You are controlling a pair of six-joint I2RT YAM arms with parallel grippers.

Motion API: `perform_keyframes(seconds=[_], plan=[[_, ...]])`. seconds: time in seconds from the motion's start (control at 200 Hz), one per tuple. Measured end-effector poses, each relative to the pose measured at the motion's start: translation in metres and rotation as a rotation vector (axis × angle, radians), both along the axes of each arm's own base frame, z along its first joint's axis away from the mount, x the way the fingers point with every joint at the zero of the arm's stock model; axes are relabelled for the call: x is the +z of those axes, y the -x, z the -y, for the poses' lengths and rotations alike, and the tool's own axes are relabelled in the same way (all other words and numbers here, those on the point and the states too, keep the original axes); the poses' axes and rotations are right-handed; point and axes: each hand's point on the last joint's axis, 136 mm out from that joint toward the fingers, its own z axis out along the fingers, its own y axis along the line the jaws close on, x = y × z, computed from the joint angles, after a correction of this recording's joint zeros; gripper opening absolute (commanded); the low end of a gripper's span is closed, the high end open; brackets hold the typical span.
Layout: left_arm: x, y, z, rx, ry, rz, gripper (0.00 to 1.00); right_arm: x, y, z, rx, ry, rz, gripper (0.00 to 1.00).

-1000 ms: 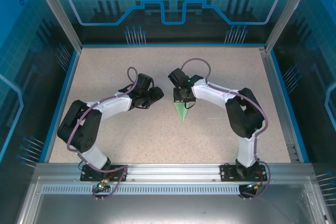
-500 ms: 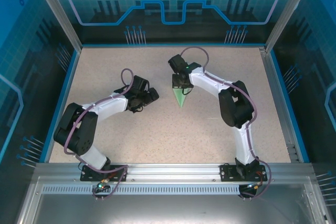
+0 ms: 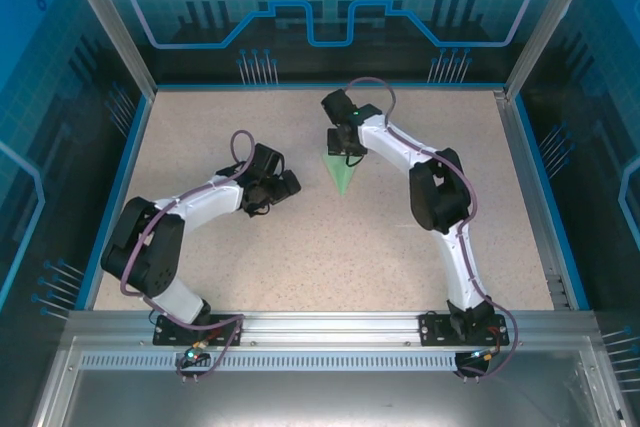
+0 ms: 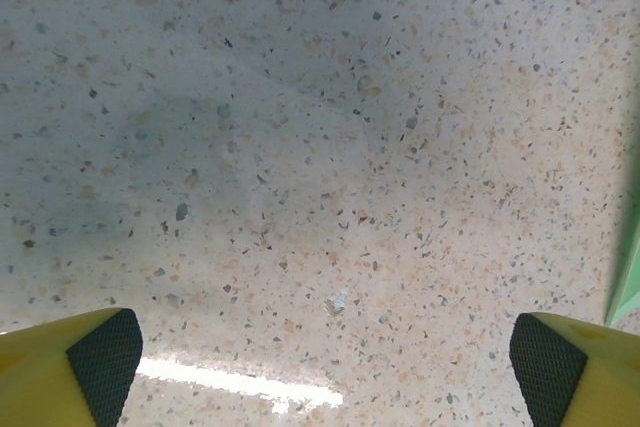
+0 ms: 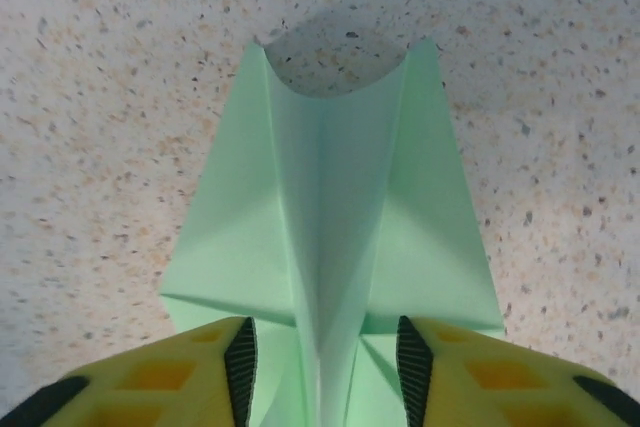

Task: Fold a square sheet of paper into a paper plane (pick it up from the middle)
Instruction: Move the paper plane to the top-center of the table, then reset both arms

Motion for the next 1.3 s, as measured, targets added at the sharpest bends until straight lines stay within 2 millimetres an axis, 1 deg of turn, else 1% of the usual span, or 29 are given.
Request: perform_keyframes(seconds=[0.07,0.11,0.17,0.24,0.3,0.315,0.36,0.37,0.415,0.49,0.59,0.665,0.73,0.825,0.925,1.015,1.075,1.13,1.211,1.301], plan=[[0.012,-0.004,-0.002,-0.005,-0.010,0.026,0.98,0.017,0.003,0.001,0.008,-0.013,0.022,0.68],[0.021,-0.007,-0.004,-0.003,-0.012,0.049,0.98,0.031,0.006,0.004,0.007,-0.021,0.041,0.72],[0.034,-0.012,-0.009,0.001,-0.020,0.087,0.99,0.055,0.013,0.012,0.010,-0.037,0.081,0.78],[0.049,-0.018,-0.020,0.011,-0.042,0.135,0.99,0.089,0.019,0.027,-0.006,-0.056,0.149,0.85],[0.061,-0.022,-0.033,0.022,-0.077,0.177,0.98,0.114,0.025,0.047,-0.033,-0.067,0.212,0.90],[0.064,-0.023,-0.035,0.025,-0.085,0.186,0.98,0.121,0.027,0.056,-0.051,-0.068,0.231,0.91],[0.073,-0.025,-0.045,0.033,-0.117,0.218,0.98,0.136,0.030,0.076,-0.080,-0.066,0.278,0.94],[0.074,-0.025,-0.047,0.034,-0.121,0.223,0.99,0.137,0.031,0.079,-0.082,-0.065,0.285,0.95],[0.085,-0.027,-0.057,0.044,-0.154,0.258,0.99,0.147,0.036,0.104,-0.128,-0.050,0.326,0.99],[0.102,-0.030,-0.074,0.061,-0.206,0.323,0.96,0.152,0.044,0.141,-0.187,-0.010,0.372,0.99],[0.118,-0.029,-0.097,0.090,-0.291,0.403,0.97,0.143,0.058,0.184,-0.258,0.056,0.400,0.99],[0.119,-0.025,-0.115,0.117,-0.350,0.436,0.98,0.129,0.074,0.214,-0.319,0.109,0.398,0.99],[0.113,-0.019,-0.133,0.148,-0.397,0.440,0.99,0.117,0.087,0.242,-0.386,0.156,0.398,0.99],[0.096,-0.009,-0.157,0.195,-0.457,0.416,0.98,0.098,0.108,0.278,-0.468,0.207,0.407,0.99],[0.079,-0.002,-0.174,0.220,-0.501,0.399,0.99,0.072,0.130,0.307,-0.517,0.247,0.417,0.99],[0.063,0.003,-0.184,0.223,-0.524,0.400,0.98,0.048,0.145,0.319,-0.517,0.283,0.421,1.00],[0.052,0.007,-0.189,0.216,-0.529,0.400,0.99,0.035,0.150,0.322,-0.507,0.293,0.420,0.99],[0.045,0.009,-0.191,0.200,-0.524,0.410,0.99,0.028,0.152,0.324,-0.491,0.300,0.425,0.99],[0.041,0.005,-0.188,0.153,-0.506,0.453,0.99,0.025,0.146,0.320,-0.446,0.286,0.465,0.99],[0.041,-0.004,-0.181,0.091,-0.497,0.509,0.98,0.026,0.130,0.310,-0.378,0.256,0.518,0.99]])
